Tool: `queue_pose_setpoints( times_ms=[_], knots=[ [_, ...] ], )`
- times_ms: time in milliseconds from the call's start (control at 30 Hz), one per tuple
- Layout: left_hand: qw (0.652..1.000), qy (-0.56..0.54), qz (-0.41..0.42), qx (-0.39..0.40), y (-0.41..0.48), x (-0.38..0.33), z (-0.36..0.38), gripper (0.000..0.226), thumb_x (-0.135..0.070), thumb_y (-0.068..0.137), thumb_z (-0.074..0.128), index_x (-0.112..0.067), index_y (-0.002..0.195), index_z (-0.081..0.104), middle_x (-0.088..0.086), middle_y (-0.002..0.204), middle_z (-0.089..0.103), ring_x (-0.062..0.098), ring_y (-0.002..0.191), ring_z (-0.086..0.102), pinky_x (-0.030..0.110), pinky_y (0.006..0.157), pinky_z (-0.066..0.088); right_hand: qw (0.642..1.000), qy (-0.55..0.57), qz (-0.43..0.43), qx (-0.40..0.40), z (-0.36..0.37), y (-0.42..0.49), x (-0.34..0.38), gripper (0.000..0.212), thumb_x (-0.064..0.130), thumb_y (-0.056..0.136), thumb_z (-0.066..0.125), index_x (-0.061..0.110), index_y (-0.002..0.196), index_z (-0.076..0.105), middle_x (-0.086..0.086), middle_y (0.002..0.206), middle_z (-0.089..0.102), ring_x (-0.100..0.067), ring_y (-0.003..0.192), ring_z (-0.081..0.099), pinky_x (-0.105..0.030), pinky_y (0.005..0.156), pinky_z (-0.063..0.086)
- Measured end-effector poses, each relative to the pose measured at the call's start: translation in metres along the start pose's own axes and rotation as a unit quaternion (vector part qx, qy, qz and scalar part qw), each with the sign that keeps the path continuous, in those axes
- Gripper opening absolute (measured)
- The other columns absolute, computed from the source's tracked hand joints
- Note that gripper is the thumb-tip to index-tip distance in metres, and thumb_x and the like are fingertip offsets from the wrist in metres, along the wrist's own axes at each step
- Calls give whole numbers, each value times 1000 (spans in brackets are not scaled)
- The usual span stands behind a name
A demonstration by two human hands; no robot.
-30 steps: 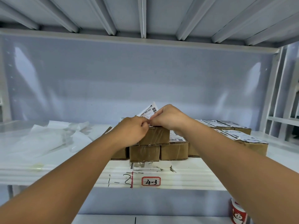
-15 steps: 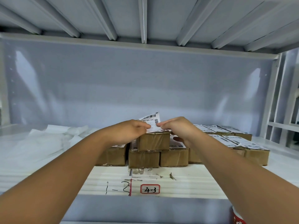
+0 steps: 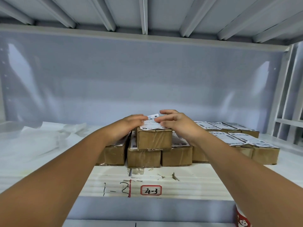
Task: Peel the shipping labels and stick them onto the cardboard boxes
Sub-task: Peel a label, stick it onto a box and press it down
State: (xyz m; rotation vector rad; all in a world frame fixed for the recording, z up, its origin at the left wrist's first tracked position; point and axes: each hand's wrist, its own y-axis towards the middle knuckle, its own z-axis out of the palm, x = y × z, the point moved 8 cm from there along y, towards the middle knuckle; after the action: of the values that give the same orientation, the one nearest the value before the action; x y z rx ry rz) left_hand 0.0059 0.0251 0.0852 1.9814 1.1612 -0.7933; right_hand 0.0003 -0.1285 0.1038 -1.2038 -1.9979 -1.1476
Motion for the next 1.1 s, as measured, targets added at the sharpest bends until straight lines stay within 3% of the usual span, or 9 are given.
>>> queue_pose_setpoints(
  times_ms=[67,200,367,500,700,800,900,1000,1100],
  knots=[
    [1000,-15,1,-11,2,2,2,45,-44,75,45,-43,120,50,-18,139,33,6,131,30,32,113,21,999,26,17,35,6,0,-4,24,12,94,54,25,104,70,11,127,55,-6,116,49,-14,85,40],
    [1000,-10,-4,-18,8,9,3,55,-47,70,38,-41,125,43,-21,133,33,7,133,28,35,115,19,998,34,23,49,9,6,-12,30,14,93,49,28,115,66,8,134,54,-11,125,45,-28,103,34],
    [1000,-5,-8,-13,10,10,4,60,-46,72,36,-36,131,42,-19,131,33,7,132,28,34,115,19,995,60,51,62,17,13,-15,38,13,92,45,24,124,62,8,131,54,-8,116,51,-16,85,44],
    [1000,-8,-10,3,7,9,6,58,-50,77,43,-37,133,39,-20,135,31,9,134,27,32,114,20,991,101,56,70,20,16,-26,34,21,91,53,29,124,62,11,133,54,-9,120,51,-24,100,40],
    [998,-14,-44,53,-4,4,9,81,-59,69,59,-35,141,31,-11,150,24,13,136,26,34,115,21,987,137,51,73,22,16,-29,32,20,93,51,27,123,61,10,128,56,-9,112,56,-22,88,45],
    [993,85,-38,80,-5,-11,9,59,-45,90,52,-28,143,33,-12,151,23,4,129,24,21,103,17,985,146,60,76,22,15,-31,33,19,93,51,25,125,61,10,125,58,-7,107,58,-19,85,46],
    [979,177,-29,96,-4,-27,8,43,-38,98,40,-26,139,42,-9,151,27,5,139,16,21,99,13,985,144,57,75,21,15,-30,31,18,93,51,26,121,61,13,120,59,-5,105,57,-18,87,44],
    [978,191,-18,84,-3,-37,15,34,-30,98,42,-29,130,53,-9,144,42,9,134,34,26,109,22,985,142,47,81,23,16,-28,23,24,86,58,32,107,63,10,121,61,-6,107,58,-20,88,44],
    [987,140,-28,71,-2,-40,18,22,-31,95,51,-26,109,68,-6,125,61,11,118,51,34,110,33,982,155,53,91,25,15,-29,34,28,81,58,25,115,64,1,124,64,-11,106,61,-24,88,46]
  ],
)
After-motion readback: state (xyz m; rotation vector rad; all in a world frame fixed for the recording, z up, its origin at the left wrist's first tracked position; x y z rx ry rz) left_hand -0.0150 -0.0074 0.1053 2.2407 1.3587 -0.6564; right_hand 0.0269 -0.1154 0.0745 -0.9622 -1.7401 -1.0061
